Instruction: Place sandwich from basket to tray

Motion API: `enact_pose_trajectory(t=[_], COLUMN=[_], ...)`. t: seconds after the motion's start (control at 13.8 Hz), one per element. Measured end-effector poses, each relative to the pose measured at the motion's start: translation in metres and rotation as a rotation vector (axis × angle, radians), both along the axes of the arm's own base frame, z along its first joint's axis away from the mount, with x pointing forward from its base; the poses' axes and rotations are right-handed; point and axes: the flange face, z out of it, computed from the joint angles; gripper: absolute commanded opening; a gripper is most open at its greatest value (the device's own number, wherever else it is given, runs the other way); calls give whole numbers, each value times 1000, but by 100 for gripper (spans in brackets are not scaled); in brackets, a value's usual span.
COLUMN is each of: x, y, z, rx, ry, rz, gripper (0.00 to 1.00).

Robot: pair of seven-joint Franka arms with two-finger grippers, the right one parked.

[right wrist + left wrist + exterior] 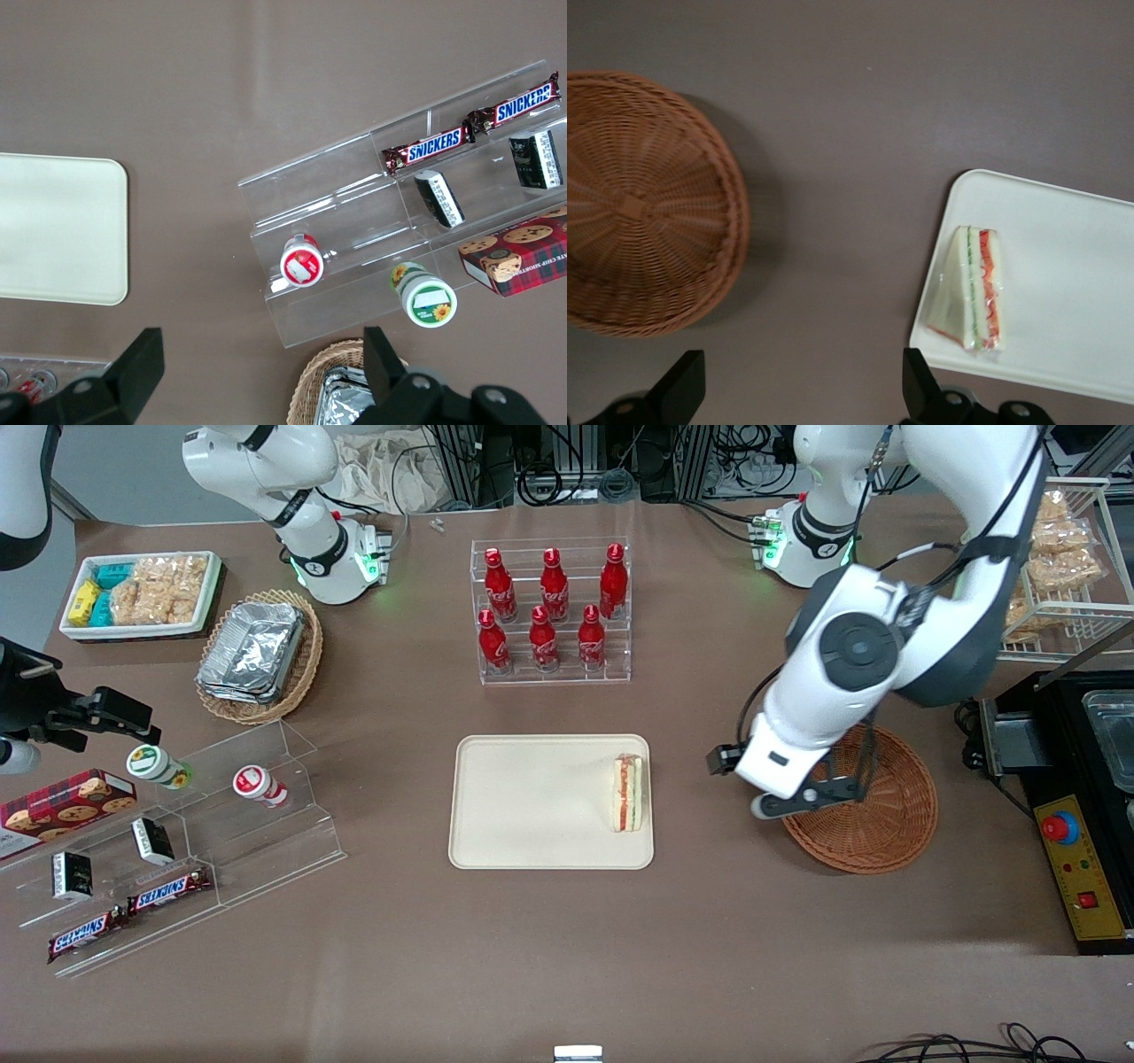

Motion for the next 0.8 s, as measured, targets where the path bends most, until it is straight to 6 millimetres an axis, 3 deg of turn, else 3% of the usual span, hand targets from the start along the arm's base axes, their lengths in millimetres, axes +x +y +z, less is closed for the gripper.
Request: enact_pose_trajectory(t=[0.22,0.44,0.65,0.8], x=[-11,-32,-48,-51], y=[65,114,142,145], z=[48,92,118,125], rx=[11,28,19,18], ry=[50,75,64,51], rz=[-46,-74,-56,-52], gripper=[100,100,100,100])
